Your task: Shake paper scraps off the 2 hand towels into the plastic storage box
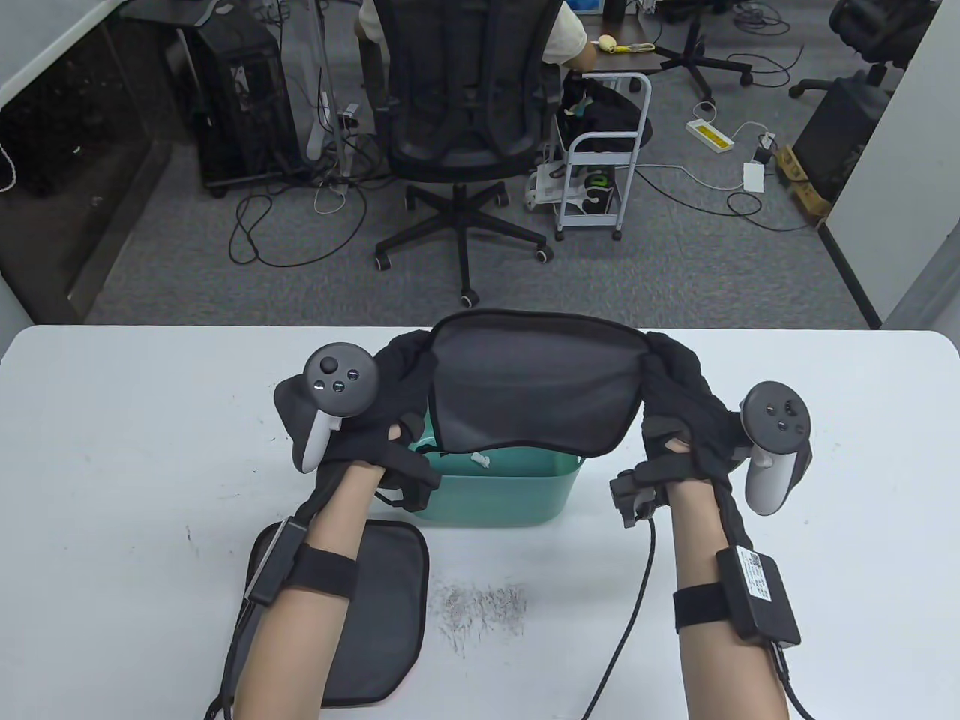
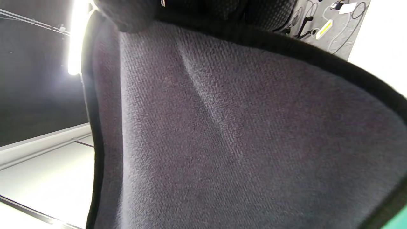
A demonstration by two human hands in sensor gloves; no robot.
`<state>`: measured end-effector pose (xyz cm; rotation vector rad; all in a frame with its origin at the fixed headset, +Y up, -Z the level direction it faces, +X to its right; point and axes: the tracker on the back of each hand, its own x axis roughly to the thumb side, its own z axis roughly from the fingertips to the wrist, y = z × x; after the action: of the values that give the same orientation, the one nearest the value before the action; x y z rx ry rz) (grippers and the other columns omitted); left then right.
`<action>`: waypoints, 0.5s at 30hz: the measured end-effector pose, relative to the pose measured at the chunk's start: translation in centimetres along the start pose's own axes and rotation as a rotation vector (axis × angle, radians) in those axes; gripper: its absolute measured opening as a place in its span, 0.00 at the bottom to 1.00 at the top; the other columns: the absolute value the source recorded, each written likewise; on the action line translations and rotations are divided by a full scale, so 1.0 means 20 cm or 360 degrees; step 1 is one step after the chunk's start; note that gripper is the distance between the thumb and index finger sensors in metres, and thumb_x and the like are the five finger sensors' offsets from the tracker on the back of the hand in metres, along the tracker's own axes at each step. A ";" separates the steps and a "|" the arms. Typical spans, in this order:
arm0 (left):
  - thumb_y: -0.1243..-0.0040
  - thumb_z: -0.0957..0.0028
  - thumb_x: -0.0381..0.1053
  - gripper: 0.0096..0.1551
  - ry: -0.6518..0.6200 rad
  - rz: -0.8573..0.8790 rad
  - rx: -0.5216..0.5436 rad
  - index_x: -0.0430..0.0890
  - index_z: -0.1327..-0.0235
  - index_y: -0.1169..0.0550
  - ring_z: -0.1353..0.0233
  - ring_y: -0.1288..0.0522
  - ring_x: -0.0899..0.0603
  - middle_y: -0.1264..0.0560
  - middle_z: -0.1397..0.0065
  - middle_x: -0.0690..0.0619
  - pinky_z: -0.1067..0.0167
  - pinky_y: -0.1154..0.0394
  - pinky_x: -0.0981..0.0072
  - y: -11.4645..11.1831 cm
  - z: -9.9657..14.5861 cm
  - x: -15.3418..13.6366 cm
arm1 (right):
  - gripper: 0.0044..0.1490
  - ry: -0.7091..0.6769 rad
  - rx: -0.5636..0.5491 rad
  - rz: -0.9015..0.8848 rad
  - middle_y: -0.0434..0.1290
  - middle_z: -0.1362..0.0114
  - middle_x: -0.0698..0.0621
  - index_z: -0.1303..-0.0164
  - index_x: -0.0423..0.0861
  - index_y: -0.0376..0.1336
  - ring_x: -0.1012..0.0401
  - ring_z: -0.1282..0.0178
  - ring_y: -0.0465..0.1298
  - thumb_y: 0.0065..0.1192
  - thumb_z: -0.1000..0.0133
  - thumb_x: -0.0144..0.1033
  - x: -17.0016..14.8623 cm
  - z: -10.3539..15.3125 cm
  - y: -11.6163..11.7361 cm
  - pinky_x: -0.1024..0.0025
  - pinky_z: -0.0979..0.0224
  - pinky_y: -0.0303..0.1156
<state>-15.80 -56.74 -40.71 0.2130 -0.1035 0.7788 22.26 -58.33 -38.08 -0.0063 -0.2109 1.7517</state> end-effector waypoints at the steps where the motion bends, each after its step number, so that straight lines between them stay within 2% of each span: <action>1: 0.45 0.42 0.57 0.21 -0.0020 0.0009 -0.0002 0.63 0.36 0.25 0.32 0.20 0.44 0.18 0.31 0.55 0.33 0.25 0.45 0.00 0.01 0.02 | 0.24 -0.0011 -0.0002 -0.0006 0.79 0.36 0.51 0.41 0.61 0.69 0.50 0.41 0.81 0.65 0.48 0.45 0.01 0.01 -0.01 0.47 0.35 0.72; 8: 0.45 0.42 0.57 0.21 -0.0173 0.0019 0.0041 0.63 0.36 0.26 0.39 0.16 0.48 0.16 0.35 0.56 0.38 0.21 0.51 0.02 0.15 0.18 | 0.24 -0.0105 -0.0031 0.0010 0.81 0.39 0.51 0.41 0.61 0.69 0.52 0.46 0.84 0.65 0.48 0.45 0.11 0.13 -0.16 0.49 0.39 0.74; 15: 0.45 0.42 0.57 0.21 -0.0299 0.0023 -0.0006 0.62 0.36 0.26 0.47 0.13 0.53 0.15 0.37 0.57 0.43 0.18 0.56 -0.05 0.28 0.26 | 0.24 -0.0121 -0.0019 0.0111 0.81 0.41 0.50 0.41 0.59 0.70 0.53 0.51 0.85 0.66 0.48 0.45 0.11 0.26 -0.32 0.52 0.43 0.76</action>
<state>-11.39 -55.17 -34.57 0.2821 -0.2844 0.7720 27.43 -55.76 -31.75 0.0446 -0.2798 1.8217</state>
